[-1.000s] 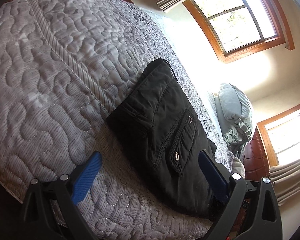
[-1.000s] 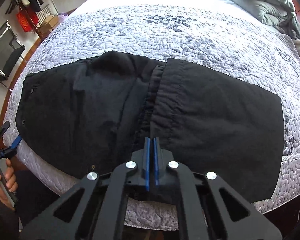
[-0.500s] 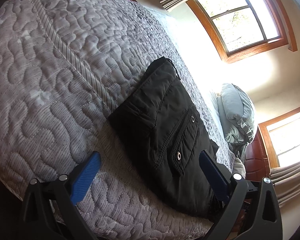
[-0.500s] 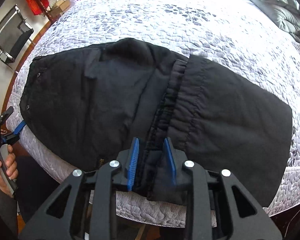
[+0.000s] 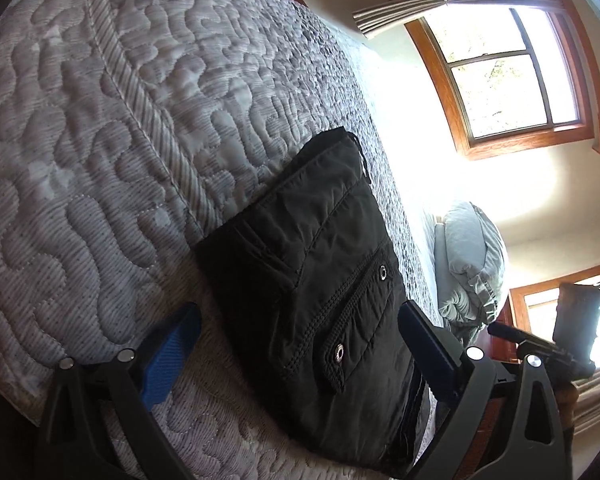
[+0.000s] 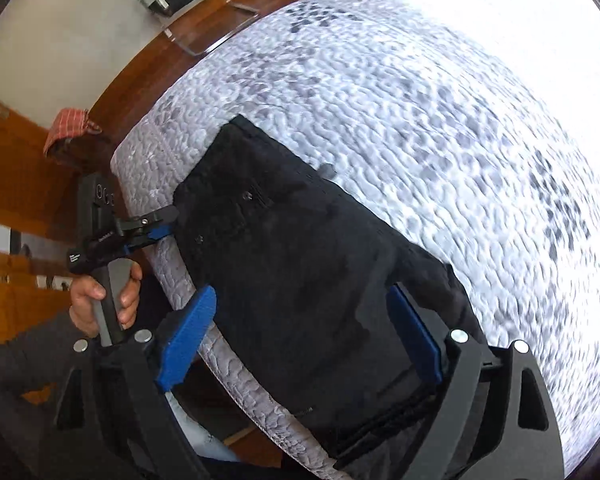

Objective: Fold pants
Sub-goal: 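Grasp the folded black pants with the left tool while the right tool grasps the other end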

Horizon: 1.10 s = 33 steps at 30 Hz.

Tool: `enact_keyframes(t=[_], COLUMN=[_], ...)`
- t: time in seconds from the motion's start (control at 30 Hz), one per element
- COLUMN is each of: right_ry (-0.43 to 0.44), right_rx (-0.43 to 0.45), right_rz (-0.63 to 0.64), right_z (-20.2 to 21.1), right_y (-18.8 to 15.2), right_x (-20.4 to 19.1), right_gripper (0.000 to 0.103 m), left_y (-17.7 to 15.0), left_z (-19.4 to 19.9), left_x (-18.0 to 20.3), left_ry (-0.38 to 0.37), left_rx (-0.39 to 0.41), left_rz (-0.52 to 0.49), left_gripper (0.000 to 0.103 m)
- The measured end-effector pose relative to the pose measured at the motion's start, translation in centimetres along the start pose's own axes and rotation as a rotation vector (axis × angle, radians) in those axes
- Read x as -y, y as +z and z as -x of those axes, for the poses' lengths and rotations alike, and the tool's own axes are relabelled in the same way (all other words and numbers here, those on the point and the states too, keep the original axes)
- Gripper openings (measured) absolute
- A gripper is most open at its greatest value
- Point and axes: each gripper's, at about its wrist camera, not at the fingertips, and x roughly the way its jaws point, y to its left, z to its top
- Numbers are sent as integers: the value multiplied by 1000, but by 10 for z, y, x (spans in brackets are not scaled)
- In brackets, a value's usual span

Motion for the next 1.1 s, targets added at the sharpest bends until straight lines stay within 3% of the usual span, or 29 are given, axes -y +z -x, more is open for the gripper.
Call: enact_keyframes(t=[0.17, 0.37, 0.43, 0.57, 0.63, 0.83, 1.0, 1.07, 1.1], right_ry=[69, 85, 105, 146, 157, 191, 209, 214, 217], right_rx=[-153, -290, -331, -388, -414, -494, -553, -580, -595], right_rz=[167, 291, 316, 353, 387, 428, 459, 474, 476], right_z=[-42, -112, -133, -167, -179, -208, -222, -226, -228], right_y=[83, 152, 166, 183, 188, 197, 201, 201, 200], right_x=[-27, -47, -50, -54, -59, -68, -77, -81, -82], right_gripper=[90, 90, 90, 90, 90, 90, 90, 80, 76], left_y=[3, 8, 9, 12, 13, 14, 13, 14, 14], left_z=[-11, -12, -14, -16, -14, -19, -18, -18, -17], left_x=[0, -9, -9, -16, -24, -32, -37, -39, -38], left_ry=[5, -51, -53, -45, -41, -17, -48, -50, -44], left_rx=[25, 52, 35, 32, 29, 21, 26, 24, 23], left_rz=[40, 80, 78, 101, 119, 132, 154, 166, 165], left_gripper=[99, 98, 89, 83, 75, 74, 75, 75, 70])
